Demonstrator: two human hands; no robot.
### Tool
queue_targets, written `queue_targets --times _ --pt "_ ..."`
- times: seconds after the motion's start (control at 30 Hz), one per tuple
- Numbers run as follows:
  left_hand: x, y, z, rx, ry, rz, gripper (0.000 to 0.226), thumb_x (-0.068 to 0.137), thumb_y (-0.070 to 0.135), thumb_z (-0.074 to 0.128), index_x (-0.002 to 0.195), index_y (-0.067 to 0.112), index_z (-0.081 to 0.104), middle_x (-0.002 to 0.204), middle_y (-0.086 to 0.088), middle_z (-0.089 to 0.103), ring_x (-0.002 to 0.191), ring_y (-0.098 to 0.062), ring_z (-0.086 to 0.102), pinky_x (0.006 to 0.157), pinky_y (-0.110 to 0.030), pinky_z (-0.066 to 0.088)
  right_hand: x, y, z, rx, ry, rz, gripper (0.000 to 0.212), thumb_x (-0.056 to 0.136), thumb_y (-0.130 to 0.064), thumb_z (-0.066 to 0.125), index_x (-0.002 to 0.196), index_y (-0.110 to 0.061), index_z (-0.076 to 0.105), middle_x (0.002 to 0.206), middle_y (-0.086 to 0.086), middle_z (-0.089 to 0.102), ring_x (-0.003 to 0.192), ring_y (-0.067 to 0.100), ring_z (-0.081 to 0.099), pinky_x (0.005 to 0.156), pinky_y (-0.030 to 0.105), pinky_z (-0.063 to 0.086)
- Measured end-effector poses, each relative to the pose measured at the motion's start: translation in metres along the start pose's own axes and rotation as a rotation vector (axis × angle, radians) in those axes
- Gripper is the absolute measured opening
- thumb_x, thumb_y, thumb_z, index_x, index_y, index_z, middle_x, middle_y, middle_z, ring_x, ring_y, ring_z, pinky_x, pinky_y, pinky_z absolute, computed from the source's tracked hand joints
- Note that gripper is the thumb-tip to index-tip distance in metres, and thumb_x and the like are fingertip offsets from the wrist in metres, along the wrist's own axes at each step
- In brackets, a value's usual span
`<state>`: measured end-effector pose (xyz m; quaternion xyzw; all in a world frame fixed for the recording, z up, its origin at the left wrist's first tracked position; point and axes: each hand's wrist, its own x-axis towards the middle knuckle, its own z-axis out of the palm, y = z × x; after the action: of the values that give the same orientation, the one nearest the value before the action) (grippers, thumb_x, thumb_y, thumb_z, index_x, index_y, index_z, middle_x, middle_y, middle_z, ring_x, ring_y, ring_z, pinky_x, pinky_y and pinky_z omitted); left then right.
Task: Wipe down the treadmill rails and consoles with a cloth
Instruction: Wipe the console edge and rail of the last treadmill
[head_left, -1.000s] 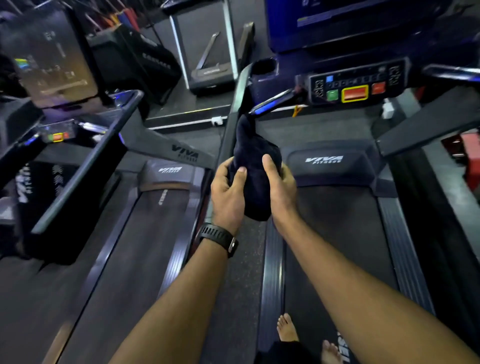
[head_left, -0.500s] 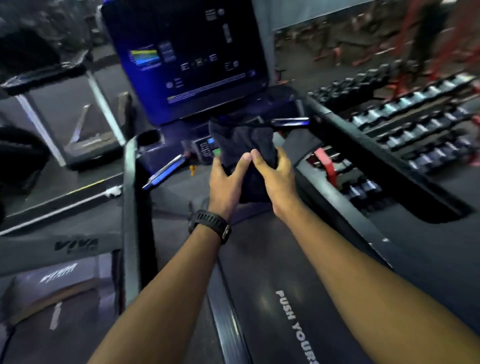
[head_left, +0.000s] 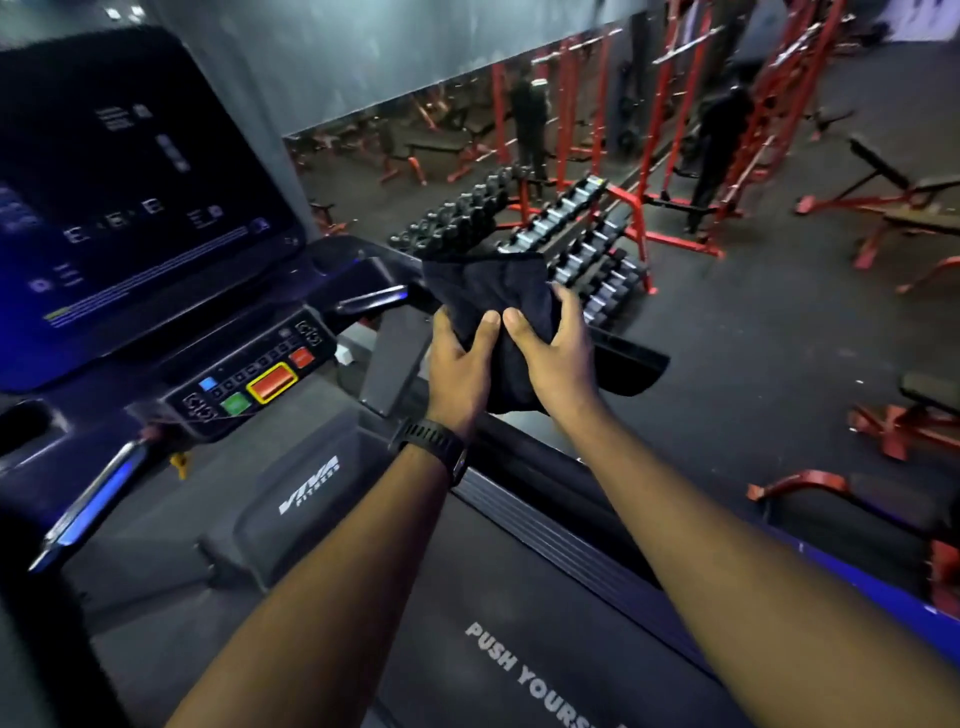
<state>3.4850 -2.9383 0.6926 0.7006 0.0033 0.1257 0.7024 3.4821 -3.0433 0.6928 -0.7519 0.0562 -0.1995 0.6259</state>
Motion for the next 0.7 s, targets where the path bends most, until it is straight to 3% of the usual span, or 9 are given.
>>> queue_targets --times 0.17,0.3,0.37,0.47,0.53,0.7 --pt "0.005 -0.02 0.045 0.12 -0.108 0.078 0.039 0.096 0.024 0.064 0.132 0.016 0.052 0.121 0.004 0.066 0.111 -0.008 0.062 0.099 -0.038 0.052 0.019 0.027 -0.039 -0.046 0.128 0.065 0.054 0.095 -0.037 0.07 0.141 -0.02 0.049 0.132 -0.002 0.063 0.121 0.017 0.058 0.099 0.031 0.045" --pt "0.021 -0.041 0.076 0.306 -0.215 0.11 0.065 0.086 0.046 0.064 0.143 0.022 0.043 0.133 0.0 0.057 0.121 -0.015 0.057 0.102 -0.044 0.05 0.042 0.05 -0.067 -0.075 0.241 0.114 0.052 0.096 -0.034 0.068 0.141 -0.015 0.049 0.132 0.003 0.064 0.121 0.022 0.058 0.093 0.024 0.041" --pt "0.033 -0.051 0.093 0.436 -0.261 0.102 0.077 0.083 0.052 0.062 0.149 0.021 0.037 0.143 -0.003 0.05 0.127 -0.02 0.052 0.104 -0.046 0.047 0.059 0.062 -0.078 -0.088 0.276 0.155 0.052 0.097 -0.035 0.066 0.142 -0.016 0.048 0.134 0.005 0.063 0.122 0.024 0.058 0.093 0.026 0.042" --pt "0.048 -0.065 0.107 0.617 -0.327 0.116 0.078 0.091 0.039 0.067 0.154 0.011 0.03 0.153 -0.01 0.039 0.137 -0.027 0.041 0.114 -0.041 0.035 0.078 0.081 -0.087 -0.134 0.322 0.211 0.052 0.097 -0.039 0.064 0.142 -0.019 0.046 0.134 0.005 0.064 0.121 0.028 0.059 0.096 0.035 0.047" --pt "0.057 -0.077 0.115 0.721 -0.374 0.145 0.076 0.093 0.035 0.067 0.153 0.008 0.03 0.154 -0.012 0.038 0.141 -0.027 0.036 0.115 -0.036 0.032 0.088 0.093 -0.092 -0.164 0.338 0.253 0.052 0.098 -0.04 0.063 0.143 -0.021 0.045 0.135 0.005 0.063 0.12 0.029 0.059 0.094 0.035 0.046" --pt "0.082 -0.115 0.144 0.882 -0.537 0.226 0.076 0.092 0.038 0.066 0.152 0.005 0.032 0.154 -0.014 0.039 0.144 -0.028 0.033 0.118 -0.04 0.028 0.117 0.131 -0.1 -0.272 0.368 0.342 0.051 0.097 -0.042 0.062 0.141 -0.021 0.045 0.133 0.008 0.063 0.12 0.033 0.059 0.096 0.042 0.049"
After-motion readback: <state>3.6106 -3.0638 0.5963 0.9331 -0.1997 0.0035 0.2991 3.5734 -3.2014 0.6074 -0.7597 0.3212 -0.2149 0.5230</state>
